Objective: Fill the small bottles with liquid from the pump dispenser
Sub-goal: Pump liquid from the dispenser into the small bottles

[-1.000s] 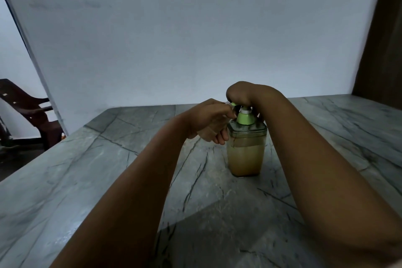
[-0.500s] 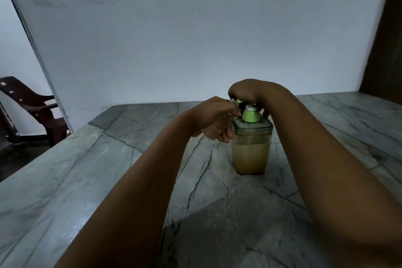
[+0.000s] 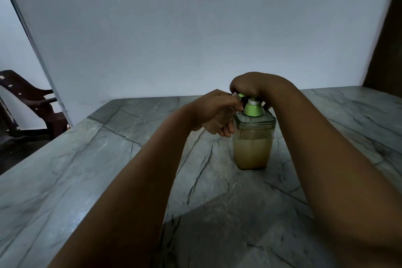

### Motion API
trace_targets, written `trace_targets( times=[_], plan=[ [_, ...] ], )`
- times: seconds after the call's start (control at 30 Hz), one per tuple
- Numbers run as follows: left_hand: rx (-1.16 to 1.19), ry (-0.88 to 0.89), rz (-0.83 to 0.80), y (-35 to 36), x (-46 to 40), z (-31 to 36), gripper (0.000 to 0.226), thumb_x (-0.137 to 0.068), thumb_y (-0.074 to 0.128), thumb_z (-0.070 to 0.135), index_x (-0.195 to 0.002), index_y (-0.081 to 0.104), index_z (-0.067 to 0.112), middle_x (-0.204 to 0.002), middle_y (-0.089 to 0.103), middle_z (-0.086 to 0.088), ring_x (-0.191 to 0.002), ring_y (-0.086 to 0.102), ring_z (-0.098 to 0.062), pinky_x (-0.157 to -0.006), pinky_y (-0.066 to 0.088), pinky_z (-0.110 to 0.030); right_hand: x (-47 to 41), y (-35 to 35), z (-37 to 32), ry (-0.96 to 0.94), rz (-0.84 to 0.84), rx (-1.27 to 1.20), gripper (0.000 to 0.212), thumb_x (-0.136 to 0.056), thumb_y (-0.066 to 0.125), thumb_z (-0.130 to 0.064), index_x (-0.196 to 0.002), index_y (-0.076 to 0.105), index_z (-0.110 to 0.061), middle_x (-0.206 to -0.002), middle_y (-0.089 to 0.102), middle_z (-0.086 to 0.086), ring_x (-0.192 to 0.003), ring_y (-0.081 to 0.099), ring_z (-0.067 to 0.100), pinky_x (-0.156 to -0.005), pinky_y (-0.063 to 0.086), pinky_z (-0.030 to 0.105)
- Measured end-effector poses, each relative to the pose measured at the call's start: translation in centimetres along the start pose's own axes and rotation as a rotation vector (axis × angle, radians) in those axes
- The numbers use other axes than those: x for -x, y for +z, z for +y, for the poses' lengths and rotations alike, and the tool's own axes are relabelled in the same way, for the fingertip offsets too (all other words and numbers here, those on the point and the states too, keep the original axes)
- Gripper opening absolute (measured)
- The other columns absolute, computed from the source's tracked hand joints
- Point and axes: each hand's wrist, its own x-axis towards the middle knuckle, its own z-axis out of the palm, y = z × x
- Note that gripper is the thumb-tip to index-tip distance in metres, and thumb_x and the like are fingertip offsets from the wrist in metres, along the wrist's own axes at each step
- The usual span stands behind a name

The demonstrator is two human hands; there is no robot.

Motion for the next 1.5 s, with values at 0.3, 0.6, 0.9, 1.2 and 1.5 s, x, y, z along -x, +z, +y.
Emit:
trace_targets(
  times=[0.3, 0.6, 0.9, 1.2, 1.5],
  plan=[
    [-0.008, 0.018, 0.002, -0.1, -0.1, -0.1, 0.022, -0.093, 0.047, 0.011, -0.078, 0.061, 0.006, -0.063, 0.063, -0.020, -0.050, 0.062, -0.028, -0.052, 0.052, -0.027, 0.3, -0.4, -0.7, 0.006, 0.137, -0.217, 0.014, -0.101, 0.031, -0.011, -0.094, 0.042, -0.006, -0.086, 0.045, 0.010, -0.087, 0.043, 0.023, -0.079, 0.037, 0.032],
    [-0.001, 0.026, -0.004, 0.0, -0.1, -0.2, 0.025, -0.094, 0.046, 0.012, -0.076, 0.063, 0.006, -0.064, 0.063, -0.021, -0.051, 0.061, -0.028, -0.054, 0.052, -0.029, 0.7, -0.2, -0.2, -0.027, 0.059, -0.109, 0.023, -0.095, 0.031, -0.008, -0.072, 0.031, -0.012, -0.069, 0.032, 0.007, -0.059, 0.028, 0.019, -0.057, 0.026, 0.025],
    [0.089, -0.036, -0.065, -0.4, -0.2, -0.1, 0.052, -0.087, 0.043, 0.049, -0.094, 0.060, 0.001, -0.062, 0.066, -0.018, -0.053, 0.063, -0.027, -0.053, 0.052, -0.028, 0.7, -0.6, -0.1, 0.017, -0.009, -0.163, 0.022, -0.088, 0.037, -0.016, -0.072, 0.049, -0.007, -0.070, 0.058, 0.012, -0.063, 0.043, 0.023, -0.064, 0.040, 0.029],
    [0.194, -0.025, -0.023, -0.3, -0.6, -0.9, 0.056, -0.095, 0.018, 0.029, -0.091, 0.057, -0.010, -0.058, 0.063, -0.021, -0.050, 0.060, -0.031, -0.055, 0.049, -0.031, 0.6, 0.0, -0.2, 0.003, 0.003, -0.081, 0.029, -0.089, 0.036, -0.007, -0.064, 0.050, -0.003, -0.069, 0.056, 0.015, -0.061, 0.046, 0.025, -0.057, 0.039, 0.025],
    [0.180, -0.038, -0.021, -0.5, -0.6, -1.0, 0.057, -0.094, 0.018, 0.027, -0.072, 0.061, -0.003, -0.060, 0.064, -0.022, -0.051, 0.060, -0.031, -0.057, 0.049, -0.032, 0.5, -0.7, 0.2, 0.019, 0.028, -0.248, 0.024, -0.094, 0.035, -0.023, -0.081, 0.047, -0.007, -0.064, 0.054, 0.010, -0.055, 0.044, 0.023, -0.060, 0.038, 0.027]
  ],
)
